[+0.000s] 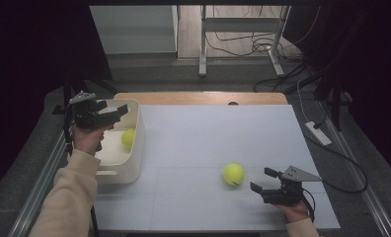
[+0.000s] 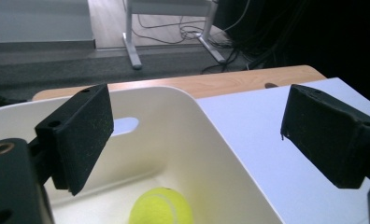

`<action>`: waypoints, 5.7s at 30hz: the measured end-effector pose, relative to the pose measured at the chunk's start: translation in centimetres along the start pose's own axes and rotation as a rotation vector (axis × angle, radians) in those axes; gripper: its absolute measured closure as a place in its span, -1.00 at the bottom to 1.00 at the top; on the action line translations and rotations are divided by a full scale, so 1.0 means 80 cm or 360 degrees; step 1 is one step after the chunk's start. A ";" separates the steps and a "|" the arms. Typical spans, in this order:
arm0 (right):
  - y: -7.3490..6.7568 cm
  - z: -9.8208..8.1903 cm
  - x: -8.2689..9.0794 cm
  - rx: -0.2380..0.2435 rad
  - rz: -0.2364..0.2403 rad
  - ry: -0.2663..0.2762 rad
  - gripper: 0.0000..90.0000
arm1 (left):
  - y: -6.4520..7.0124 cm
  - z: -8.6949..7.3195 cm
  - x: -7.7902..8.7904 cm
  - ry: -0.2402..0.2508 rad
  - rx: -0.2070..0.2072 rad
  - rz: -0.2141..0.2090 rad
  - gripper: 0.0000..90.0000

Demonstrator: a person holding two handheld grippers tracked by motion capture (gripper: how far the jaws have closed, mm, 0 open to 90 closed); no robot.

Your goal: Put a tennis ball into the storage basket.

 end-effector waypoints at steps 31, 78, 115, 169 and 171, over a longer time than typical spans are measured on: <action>0.000 -0.006 0.011 0.0014 -0.0036 -0.0005 -0.69 | 0.106 -0.004 -0.009 -0.0004 -0.0250 -0.0316 -0.77; -0.002 -0.003 0.011 0.0030 -0.0019 0.0010 -0.69 | 0.198 -0.034 -0.066 -0.0197 -0.0418 -0.0547 -0.79; -0.002 -0.002 0.021 0.0024 -0.0067 0.0040 -0.69 | 0.250 -0.073 -0.107 -0.0349 -0.0498 -0.0663 -0.79; -0.003 -0.002 0.020 0.0033 -0.0046 0.0037 -0.69 | 0.305 -0.126 -0.148 -0.0530 -0.0571 -0.0775 -0.79; -0.003 -0.002 0.021 0.0033 -0.0045 0.0038 -0.69 | 0.307 -0.128 -0.149 -0.0538 -0.0576 -0.0778 -0.79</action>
Point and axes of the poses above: each handheld gripper's, and its own axes: x roughly backward along the jaws, z roughly out of its top, y roughly to its right, the point moved 6 cm from there along -x, roughly forward along the jaws, and after that the axes turned 1 degree about y, right-handed, at the moved point
